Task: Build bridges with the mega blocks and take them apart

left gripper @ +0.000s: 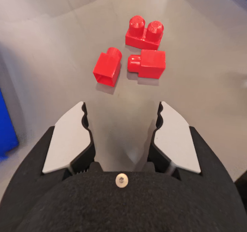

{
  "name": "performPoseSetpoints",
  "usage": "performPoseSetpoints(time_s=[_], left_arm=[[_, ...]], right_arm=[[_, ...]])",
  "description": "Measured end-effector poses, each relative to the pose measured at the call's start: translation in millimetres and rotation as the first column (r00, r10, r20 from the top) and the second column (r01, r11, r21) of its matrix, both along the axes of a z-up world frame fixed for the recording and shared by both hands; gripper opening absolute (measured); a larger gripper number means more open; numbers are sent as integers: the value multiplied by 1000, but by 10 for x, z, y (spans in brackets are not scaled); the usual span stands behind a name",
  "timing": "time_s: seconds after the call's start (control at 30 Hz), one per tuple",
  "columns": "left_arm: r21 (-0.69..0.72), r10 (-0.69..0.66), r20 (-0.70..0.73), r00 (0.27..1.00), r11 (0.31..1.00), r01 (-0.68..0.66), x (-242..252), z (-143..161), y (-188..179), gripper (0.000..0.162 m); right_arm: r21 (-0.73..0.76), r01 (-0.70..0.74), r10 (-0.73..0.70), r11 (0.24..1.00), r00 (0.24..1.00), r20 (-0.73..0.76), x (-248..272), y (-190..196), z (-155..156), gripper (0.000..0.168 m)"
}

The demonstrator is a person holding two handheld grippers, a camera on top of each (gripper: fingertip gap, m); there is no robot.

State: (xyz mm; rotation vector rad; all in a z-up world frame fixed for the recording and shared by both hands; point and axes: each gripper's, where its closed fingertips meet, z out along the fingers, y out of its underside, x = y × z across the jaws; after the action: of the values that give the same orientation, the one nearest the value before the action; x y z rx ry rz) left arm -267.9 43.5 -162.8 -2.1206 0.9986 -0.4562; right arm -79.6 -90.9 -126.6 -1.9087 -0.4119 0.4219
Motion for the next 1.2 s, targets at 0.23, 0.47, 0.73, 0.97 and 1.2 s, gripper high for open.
performPoseSetpoints(time_s=[0.23,0.47,0.73,0.97,1.2], left_arm=[[-39,-73,-48,996,997,71,126,37,340,110],[-41,-82,-155,984,996,77,105,-113,630,76],[-141,-38,-125,991,990,20,154,-168,474,36],[-169,235,4,972,958,-231,38,-66,-19,36],[-172,412,67,909,902,-396,155,-135,-25,36]], right_arm=[[1,7,-7,1000,1000,4,44,10,6,57],[-7,7,-7,1000,1000,6,66,-21,-3,55],[-15,-11,11,1000,999,-40,21,-45,55,55],[-4,-48,47,999,998,-46,-51,-82,125,54],[-8,-70,68,998,991,-112,-56,-105,197,51]])
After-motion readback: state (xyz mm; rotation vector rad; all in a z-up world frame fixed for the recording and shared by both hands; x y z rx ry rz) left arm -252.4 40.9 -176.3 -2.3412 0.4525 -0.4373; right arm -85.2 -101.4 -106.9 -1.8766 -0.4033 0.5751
